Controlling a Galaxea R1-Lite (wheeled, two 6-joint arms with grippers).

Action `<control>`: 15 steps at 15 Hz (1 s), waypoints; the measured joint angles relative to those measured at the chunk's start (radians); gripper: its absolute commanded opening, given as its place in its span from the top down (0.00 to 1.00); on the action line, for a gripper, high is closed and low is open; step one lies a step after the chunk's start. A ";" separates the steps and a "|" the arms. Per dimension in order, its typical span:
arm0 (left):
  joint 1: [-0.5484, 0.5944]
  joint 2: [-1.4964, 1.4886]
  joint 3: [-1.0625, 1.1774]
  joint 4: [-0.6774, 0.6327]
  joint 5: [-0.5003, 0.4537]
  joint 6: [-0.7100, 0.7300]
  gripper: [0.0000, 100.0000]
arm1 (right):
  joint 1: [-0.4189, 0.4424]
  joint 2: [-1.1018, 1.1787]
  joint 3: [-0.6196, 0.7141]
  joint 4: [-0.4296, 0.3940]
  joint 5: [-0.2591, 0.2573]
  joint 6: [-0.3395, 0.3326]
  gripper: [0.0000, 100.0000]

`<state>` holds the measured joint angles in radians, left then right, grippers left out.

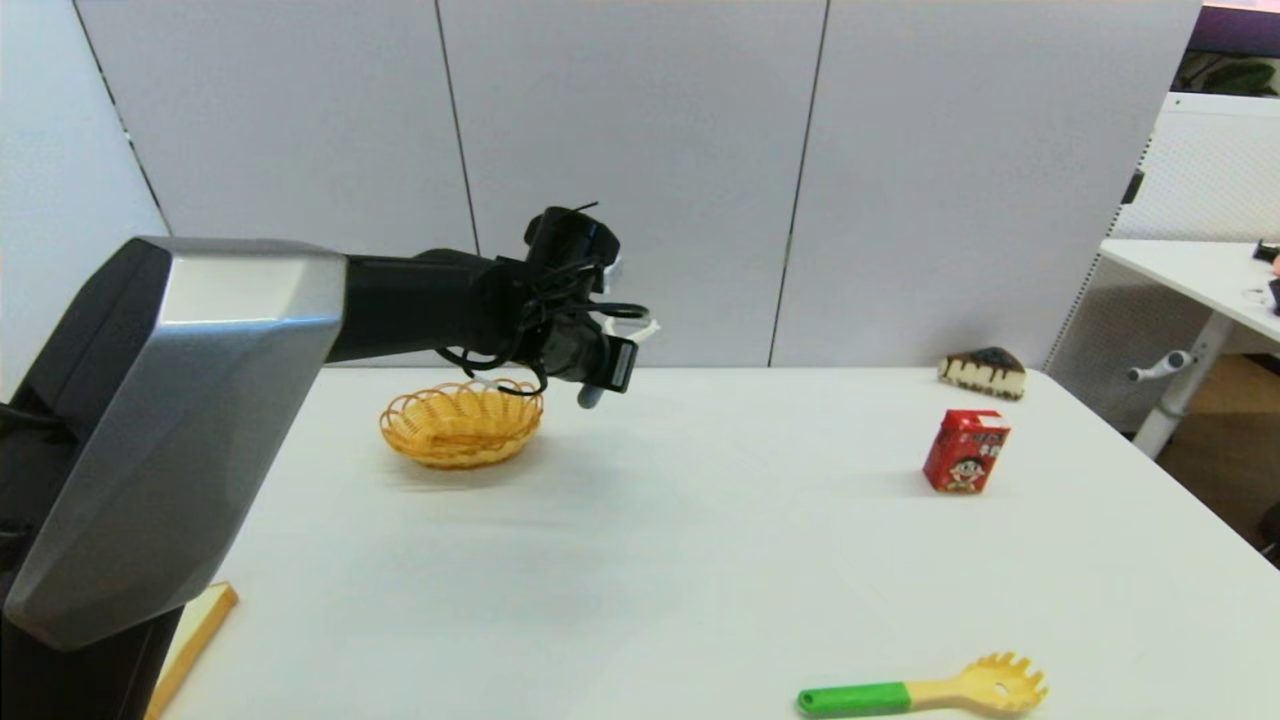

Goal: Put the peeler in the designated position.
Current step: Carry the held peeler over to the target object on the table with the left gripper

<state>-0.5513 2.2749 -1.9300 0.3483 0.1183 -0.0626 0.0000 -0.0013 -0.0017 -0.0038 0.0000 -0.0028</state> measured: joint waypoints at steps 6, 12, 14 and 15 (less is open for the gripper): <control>-0.007 0.037 0.056 -0.005 0.173 -0.181 1.00 | 0.000 0.000 0.000 0.000 0.000 0.000 0.00; -0.008 0.050 0.070 -0.003 0.174 -0.219 1.00 | 0.000 0.000 0.000 0.000 0.000 0.000 0.00; -0.009 0.053 0.071 -0.001 0.174 -0.219 1.00 | 0.000 0.000 0.000 0.000 0.000 0.000 0.00; -0.009 0.055 0.071 0.000 0.174 -0.218 1.00 | 0.000 0.000 0.000 0.000 0.000 0.000 0.00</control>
<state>-0.5604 2.3298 -1.8594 0.3487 0.2928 -0.2809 0.0000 -0.0013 -0.0013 -0.0038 0.0000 -0.0032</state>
